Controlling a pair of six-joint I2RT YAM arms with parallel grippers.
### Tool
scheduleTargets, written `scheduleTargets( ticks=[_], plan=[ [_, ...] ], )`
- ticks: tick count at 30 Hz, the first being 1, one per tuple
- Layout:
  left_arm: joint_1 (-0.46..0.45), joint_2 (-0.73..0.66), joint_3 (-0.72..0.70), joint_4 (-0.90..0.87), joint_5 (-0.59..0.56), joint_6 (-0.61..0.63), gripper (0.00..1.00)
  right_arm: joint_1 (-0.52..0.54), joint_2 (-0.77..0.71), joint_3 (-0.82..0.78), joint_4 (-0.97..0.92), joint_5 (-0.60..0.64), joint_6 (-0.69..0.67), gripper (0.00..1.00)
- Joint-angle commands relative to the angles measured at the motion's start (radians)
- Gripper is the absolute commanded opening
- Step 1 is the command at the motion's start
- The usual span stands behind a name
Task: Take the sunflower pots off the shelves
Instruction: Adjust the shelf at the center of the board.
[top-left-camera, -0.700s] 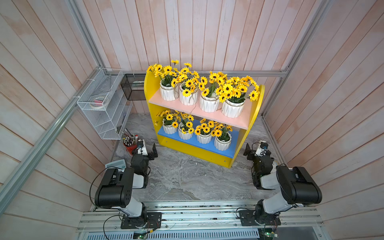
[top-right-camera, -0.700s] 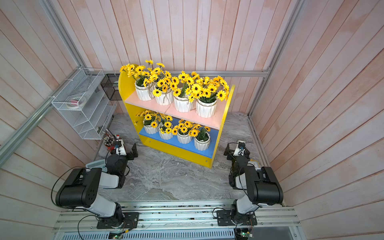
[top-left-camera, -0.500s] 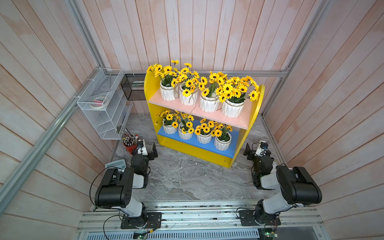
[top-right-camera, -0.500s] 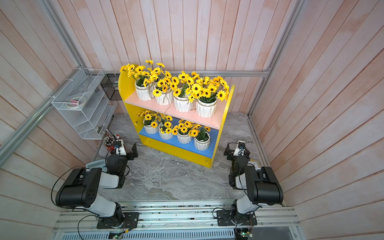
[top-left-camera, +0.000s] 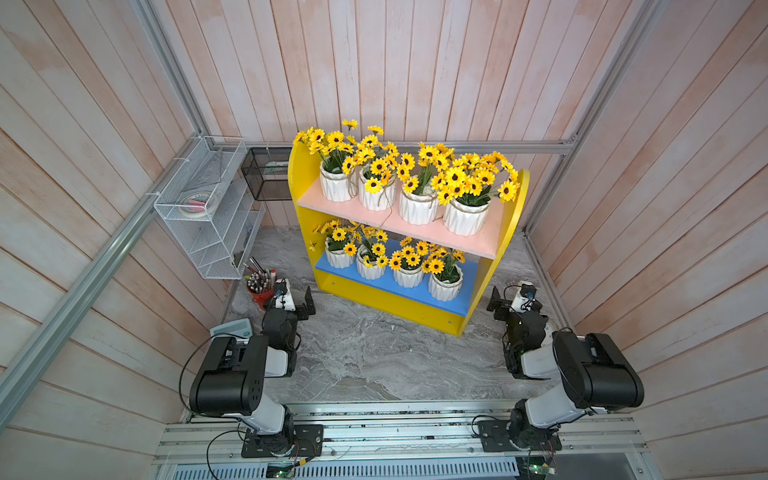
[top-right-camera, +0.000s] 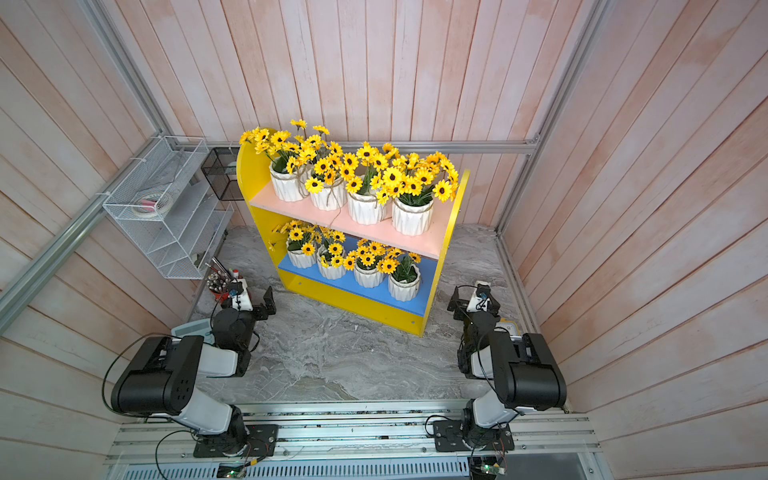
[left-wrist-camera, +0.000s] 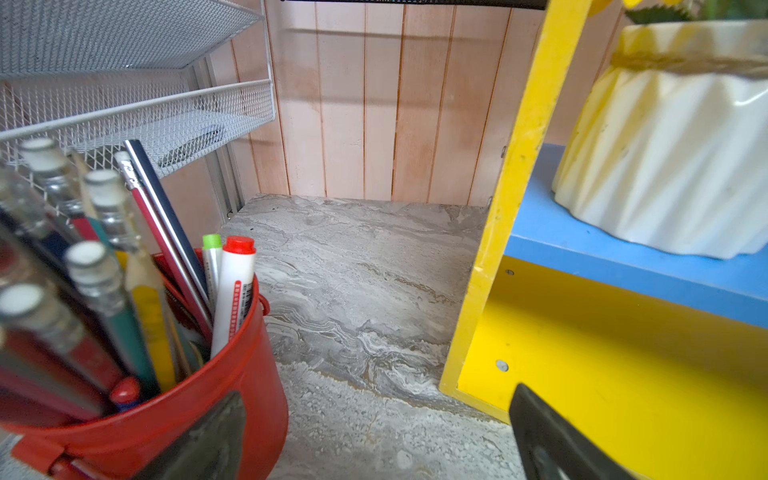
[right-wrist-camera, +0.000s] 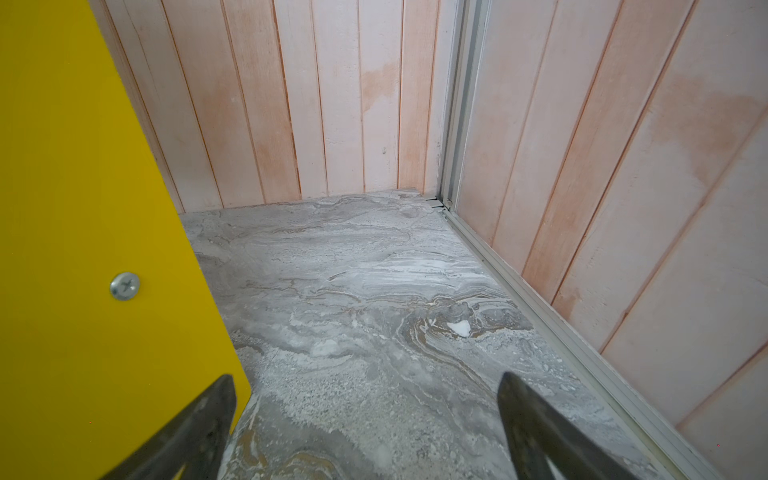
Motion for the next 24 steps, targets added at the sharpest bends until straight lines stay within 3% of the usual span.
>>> scheduleTargets(
  ticks=[1, 15, 22, 24],
  plan=[
    [0.003, 0.001, 0.007, 0.0, 0.013, 0.002, 1.0, -0.003, 0.005, 0.008, -0.002, -0.006, 0.003, 0.98],
    [-0.003, -0.012, 0.001, 0.007, 0.021, 0.012, 1.0, -0.003, 0.004, 0.009, -0.003, -0.006, 0.003, 0.98],
    [-0.007, -0.254, 0.018, -0.214, 0.026, 0.016, 1.0, -0.002, -0.007, 0.011, -0.011, 0.001, 0.002, 0.98],
    [-0.009, -0.343, 0.023, -0.28, 0.026, 0.012, 1.0, -0.002, -0.068, 0.041, -0.118, 0.037, 0.012, 0.98]
  ],
)
